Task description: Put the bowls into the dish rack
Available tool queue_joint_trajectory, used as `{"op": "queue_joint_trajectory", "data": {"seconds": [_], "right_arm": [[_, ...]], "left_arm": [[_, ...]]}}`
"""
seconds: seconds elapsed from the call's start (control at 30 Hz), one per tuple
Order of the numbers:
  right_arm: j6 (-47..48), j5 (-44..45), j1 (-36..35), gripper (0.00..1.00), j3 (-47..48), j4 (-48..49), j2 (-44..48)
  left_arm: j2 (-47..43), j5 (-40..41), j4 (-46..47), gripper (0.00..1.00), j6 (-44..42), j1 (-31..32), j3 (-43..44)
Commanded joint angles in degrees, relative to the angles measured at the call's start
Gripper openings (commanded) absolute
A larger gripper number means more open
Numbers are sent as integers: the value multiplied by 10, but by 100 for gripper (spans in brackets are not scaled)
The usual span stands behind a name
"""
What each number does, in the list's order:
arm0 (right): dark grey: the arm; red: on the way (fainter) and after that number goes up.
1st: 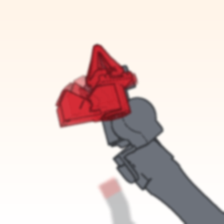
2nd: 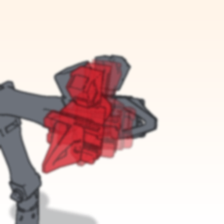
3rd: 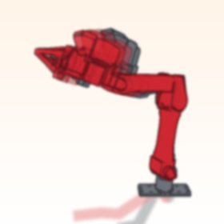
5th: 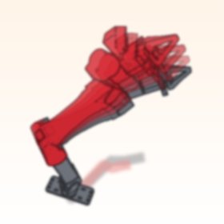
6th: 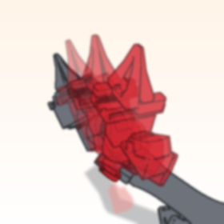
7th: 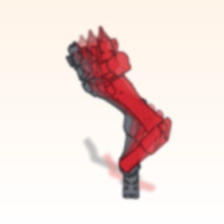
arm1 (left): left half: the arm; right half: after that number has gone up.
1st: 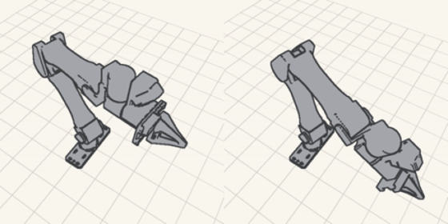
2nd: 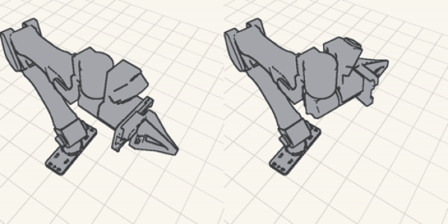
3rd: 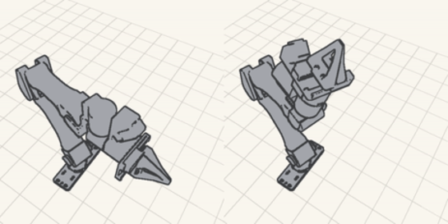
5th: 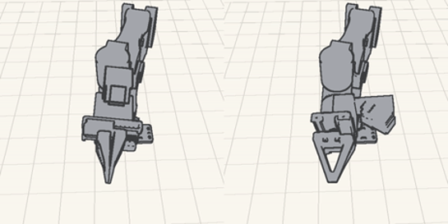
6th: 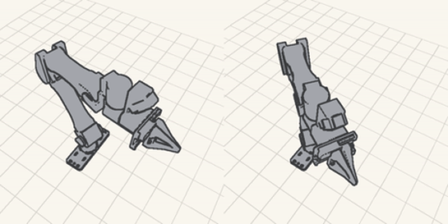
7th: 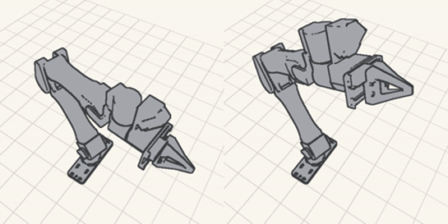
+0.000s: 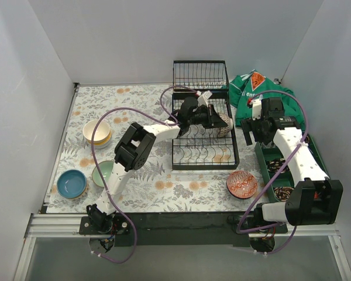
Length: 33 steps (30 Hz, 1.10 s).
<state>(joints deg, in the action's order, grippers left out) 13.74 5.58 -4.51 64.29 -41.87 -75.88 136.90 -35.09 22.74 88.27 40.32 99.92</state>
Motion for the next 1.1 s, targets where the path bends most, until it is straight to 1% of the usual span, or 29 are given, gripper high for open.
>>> {"op": "queue_joint_trajectory", "data": {"seconds": [0.0,0.1,0.17,0.27,0.37,0.53,0.7,0.8,0.9,0.93,1.0,1.03,1.07], "right_arm": [[-1,-5,1,90,-3,9,28],[-1,-4,1,90,-8,10,32],[0,-4,2,90,-12,12,33],[1,-2,2,90,-13,12,33],[1,-2,2,90,-9,11,30],[1,-5,2,90,0,13,26],[2,-7,2,90,-3,15,34],[3,-7,1,90,-14,19,45],[6,-1,2,90,-26,20,60],[7,0,2,91,-29,20,65],[7,-1,2,91,-41,23,78],[7,-3,2,91,-45,26,82],[6,-5,2,91,-53,27,90]], "left_arm": [[-52,5,-5,0,34,-3,-26],[-57,17,3,0,52,-1,-33],[-56,19,2,11,56,-1,-34],[-59,19,-7,37,51,-1,-36],[-70,25,-28,45,30,-2,-33],[-100,39,-91,48,-24,-10,-43],[-152,50,-114,53,-77,-21,-81],[-174,41,-125,54,-109,-22,-98],[-220,33,-167,54,-149,-22,-118],[-258,33,-202,54,-186,-22,-126],[-301,38,-254,54,-232,-23,-153],[-350,45,-325,54,-302,-23,-159],[-374,60,-365,54,-337,-23,-175]]}}
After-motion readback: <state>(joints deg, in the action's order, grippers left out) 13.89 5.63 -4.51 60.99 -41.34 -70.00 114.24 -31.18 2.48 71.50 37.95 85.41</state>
